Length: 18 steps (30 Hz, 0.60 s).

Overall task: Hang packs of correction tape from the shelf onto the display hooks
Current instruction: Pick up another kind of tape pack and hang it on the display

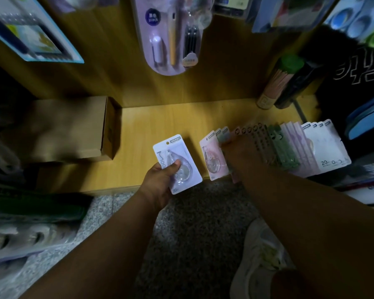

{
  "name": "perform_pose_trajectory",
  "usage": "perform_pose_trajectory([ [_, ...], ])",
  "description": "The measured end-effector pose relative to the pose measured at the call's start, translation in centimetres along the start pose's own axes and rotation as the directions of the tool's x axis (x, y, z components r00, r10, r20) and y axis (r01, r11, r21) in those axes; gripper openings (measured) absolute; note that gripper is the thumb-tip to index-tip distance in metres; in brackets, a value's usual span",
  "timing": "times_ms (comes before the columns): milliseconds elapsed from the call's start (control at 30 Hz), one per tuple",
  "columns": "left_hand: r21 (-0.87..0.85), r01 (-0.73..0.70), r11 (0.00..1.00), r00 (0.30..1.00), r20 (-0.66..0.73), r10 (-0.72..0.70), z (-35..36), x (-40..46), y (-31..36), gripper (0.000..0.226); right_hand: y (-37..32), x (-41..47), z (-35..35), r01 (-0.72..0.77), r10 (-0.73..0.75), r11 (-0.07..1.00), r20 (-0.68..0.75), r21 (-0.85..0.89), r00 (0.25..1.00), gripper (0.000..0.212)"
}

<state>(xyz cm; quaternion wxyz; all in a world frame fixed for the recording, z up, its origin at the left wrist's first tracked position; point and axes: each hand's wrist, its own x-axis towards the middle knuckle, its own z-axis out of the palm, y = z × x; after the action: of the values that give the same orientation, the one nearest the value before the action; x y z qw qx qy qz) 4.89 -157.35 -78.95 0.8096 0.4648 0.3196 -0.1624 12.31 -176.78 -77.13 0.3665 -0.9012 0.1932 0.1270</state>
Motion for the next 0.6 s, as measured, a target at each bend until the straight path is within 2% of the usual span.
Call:
perform_pose_trajectory([
  [100, -0.005, 0.020, 1.000, 1.000, 0.007, -0.020, -0.6, 0.5, -0.5, 0.029, -0.2, 0.6, 0.7, 0.021, -0.016, 0.988, 0.033, -0.153, 0.999, 0.034],
  [200, -0.012, 0.031, 0.999, 0.999, 0.006, -0.031, -1.3, 1.0, -0.9, 0.033, -0.1, 1.4, 1.8, 0.051, -0.053, 0.959, 0.001, -0.278, 0.999, 0.038],
  [300, -0.025, 0.019, 1.000, 1.000, -0.005, -0.019, -1.7, 1.3, -1.0, 0.029, -0.1, 1.5, 2.0, 0.080, -0.082, 0.952, 0.006, -0.297, 0.997, 0.041],
  [400, 0.002, -0.005, 1.000, 0.998, -0.055, 0.005, -2.0, 1.6, -0.9, 0.018, -0.7, 1.4, 1.2, 0.077, -0.066, 0.976, 0.061, -0.203, 0.996, 0.037],
  [467, 0.041, -0.017, 0.999, 0.994, -0.110, 0.022, -2.3, 1.8, -0.9, 0.015, -1.6, 1.3, 0.5, 0.016, -0.010, 0.998, 0.104, -0.058, 0.994, 0.022],
  [500, 0.053, -0.021, 0.998, 0.991, -0.128, 0.028, -2.3, 1.8, -0.9, 0.015, -2.1, 1.1, 0.2, -0.010, 0.009, 1.000, 0.135, 0.008, 0.991, 0.022],
  [600, -0.008, 0.006, 1.000, 0.997, -0.073, -0.007, -1.8, 1.5, -0.7, 0.025, -3.2, -0.1, -0.4, -0.107, 0.052, 0.976, 0.273, 0.189, 0.961, 0.043],
])
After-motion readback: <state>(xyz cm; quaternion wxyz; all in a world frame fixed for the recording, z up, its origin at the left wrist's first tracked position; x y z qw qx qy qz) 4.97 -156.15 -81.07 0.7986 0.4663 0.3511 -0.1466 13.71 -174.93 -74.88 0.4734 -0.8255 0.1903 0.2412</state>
